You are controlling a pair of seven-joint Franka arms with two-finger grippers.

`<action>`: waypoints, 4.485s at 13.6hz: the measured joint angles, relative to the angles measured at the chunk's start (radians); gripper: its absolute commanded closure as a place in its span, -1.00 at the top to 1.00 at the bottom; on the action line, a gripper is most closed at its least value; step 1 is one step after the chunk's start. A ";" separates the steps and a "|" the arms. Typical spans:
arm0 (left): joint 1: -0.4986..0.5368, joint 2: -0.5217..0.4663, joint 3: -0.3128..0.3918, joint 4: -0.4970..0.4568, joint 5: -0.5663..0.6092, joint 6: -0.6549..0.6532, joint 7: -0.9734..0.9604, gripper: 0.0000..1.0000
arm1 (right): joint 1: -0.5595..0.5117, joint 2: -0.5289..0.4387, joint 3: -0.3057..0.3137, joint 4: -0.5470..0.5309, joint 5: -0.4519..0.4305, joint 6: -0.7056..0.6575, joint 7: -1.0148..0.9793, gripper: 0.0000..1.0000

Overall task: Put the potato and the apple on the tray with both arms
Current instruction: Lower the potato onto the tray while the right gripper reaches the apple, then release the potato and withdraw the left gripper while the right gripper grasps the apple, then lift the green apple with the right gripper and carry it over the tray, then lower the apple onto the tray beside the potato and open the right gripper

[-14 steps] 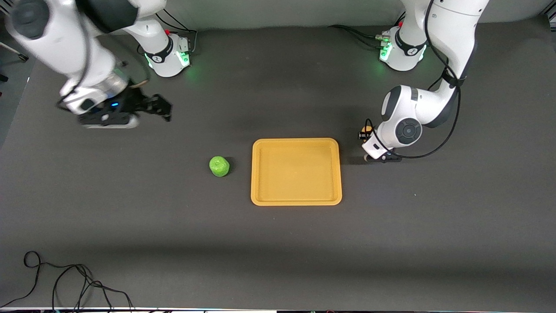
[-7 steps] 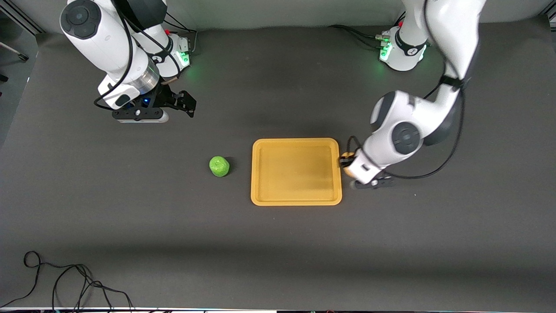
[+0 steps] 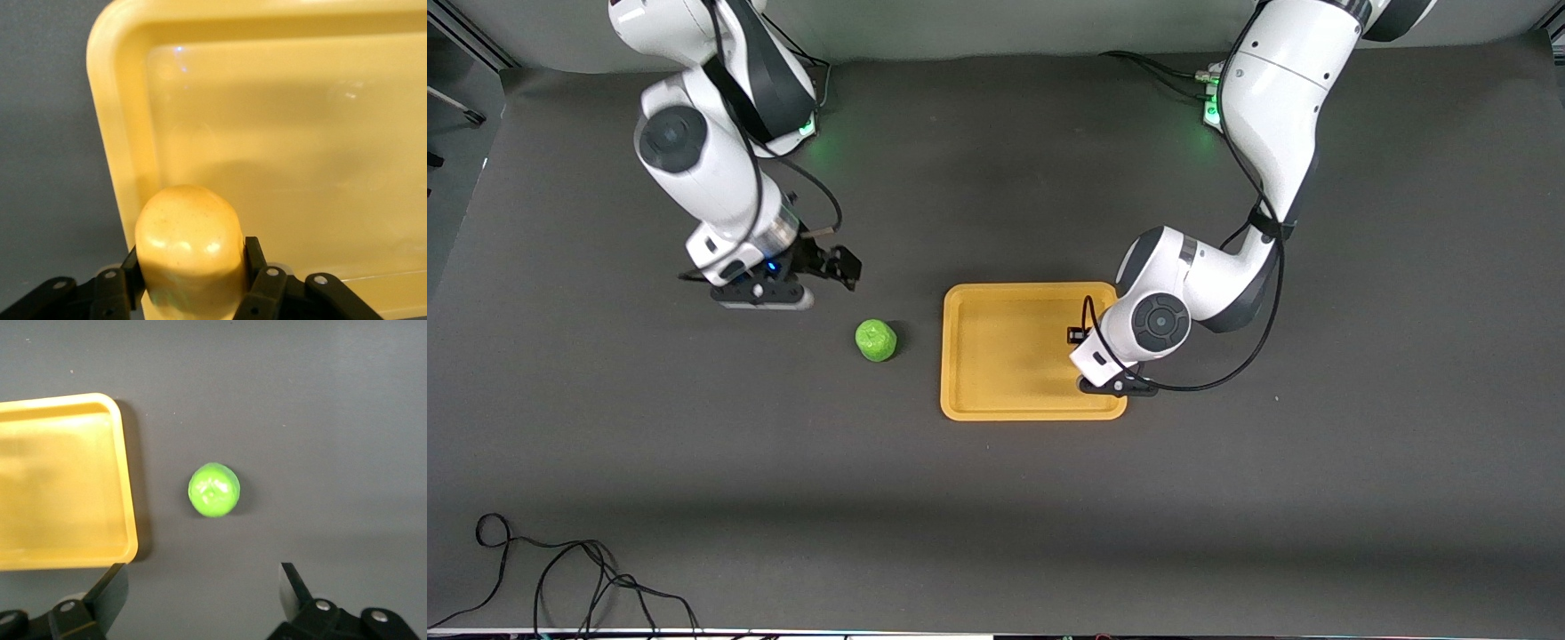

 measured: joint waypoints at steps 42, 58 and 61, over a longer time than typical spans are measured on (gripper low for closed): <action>0.510 -0.615 0.021 0.024 0.175 -0.438 0.532 0.99 | 0.433 0.595 -0.059 0.938 -0.078 -0.325 0.552 -0.08; 0.506 -0.625 0.023 0.005 0.175 -0.442 0.513 0.99 | 0.393 0.813 -0.093 0.704 -0.114 0.154 0.553 1.00; 0.507 -0.617 0.024 0.010 0.175 -0.438 0.484 0.99 | 0.383 0.804 -0.096 0.710 -0.114 0.152 0.553 1.00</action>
